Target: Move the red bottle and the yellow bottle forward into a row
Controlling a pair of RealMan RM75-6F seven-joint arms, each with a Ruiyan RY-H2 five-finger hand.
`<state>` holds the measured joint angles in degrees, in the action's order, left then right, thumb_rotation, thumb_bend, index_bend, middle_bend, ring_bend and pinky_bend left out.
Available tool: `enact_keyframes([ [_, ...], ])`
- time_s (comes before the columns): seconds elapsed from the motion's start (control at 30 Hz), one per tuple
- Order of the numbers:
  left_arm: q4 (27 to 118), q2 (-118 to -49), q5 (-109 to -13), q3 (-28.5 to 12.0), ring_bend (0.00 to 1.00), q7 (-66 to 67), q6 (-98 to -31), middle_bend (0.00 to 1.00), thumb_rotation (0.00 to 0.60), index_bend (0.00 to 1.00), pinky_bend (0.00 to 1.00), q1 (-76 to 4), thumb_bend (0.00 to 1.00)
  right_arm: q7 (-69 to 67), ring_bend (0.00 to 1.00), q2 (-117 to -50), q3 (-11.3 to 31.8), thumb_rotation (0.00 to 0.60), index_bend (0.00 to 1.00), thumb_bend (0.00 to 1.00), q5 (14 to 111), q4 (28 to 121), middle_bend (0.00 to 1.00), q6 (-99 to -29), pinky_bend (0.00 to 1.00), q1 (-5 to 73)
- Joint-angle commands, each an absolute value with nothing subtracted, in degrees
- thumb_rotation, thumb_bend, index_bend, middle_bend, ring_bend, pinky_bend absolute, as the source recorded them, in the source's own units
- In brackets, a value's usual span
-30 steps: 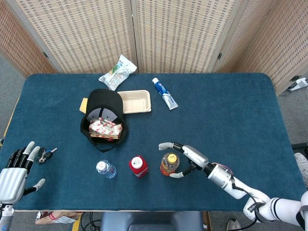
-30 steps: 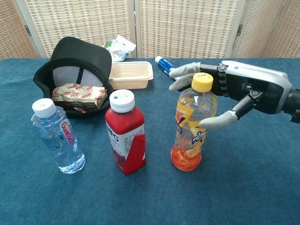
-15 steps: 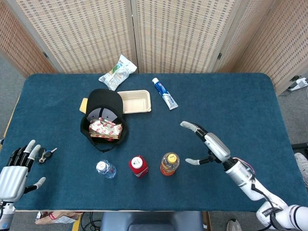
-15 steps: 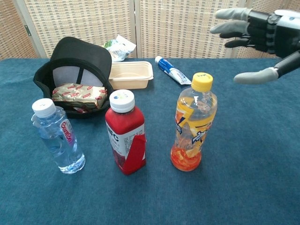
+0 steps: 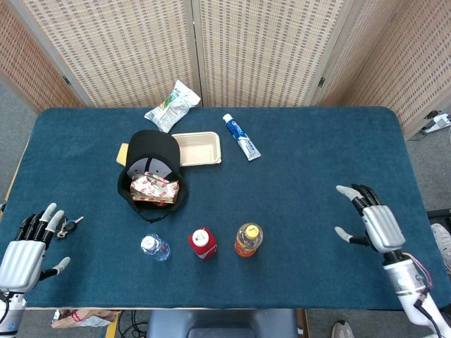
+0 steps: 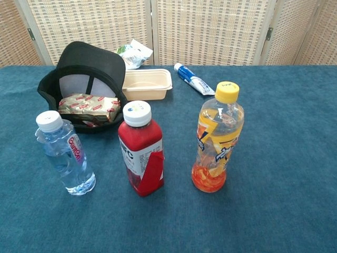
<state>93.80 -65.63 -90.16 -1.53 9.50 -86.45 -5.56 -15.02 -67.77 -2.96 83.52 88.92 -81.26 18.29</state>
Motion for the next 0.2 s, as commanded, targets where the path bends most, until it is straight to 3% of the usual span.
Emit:
enact_keyframes([
  [0.03, 93.7, -66.03, -90.44, -1.38, 0.0, 9.55, -86.38, 0.0, 0.6, 0.0, 0.05, -5.69, 0.14, -12.37, 0.08, -66.68, -4.57, 0.6, 0.17, 0.25, 83.38, 89.14, 0.2, -83.34, 0.09, 15.09],
  [0.2, 93.81, -66.71, -90.95, -1.45, 0.0, 9.27, -86.21, 0.0, 0.6, 0.0, 0.05, -6.16, 0.14, -13.12, 0.08, -65.73, -5.02, 0.6, 0.17, 0.25, 85.17, 90.64, 0.2, -86.15, 0.09, 11.99],
])
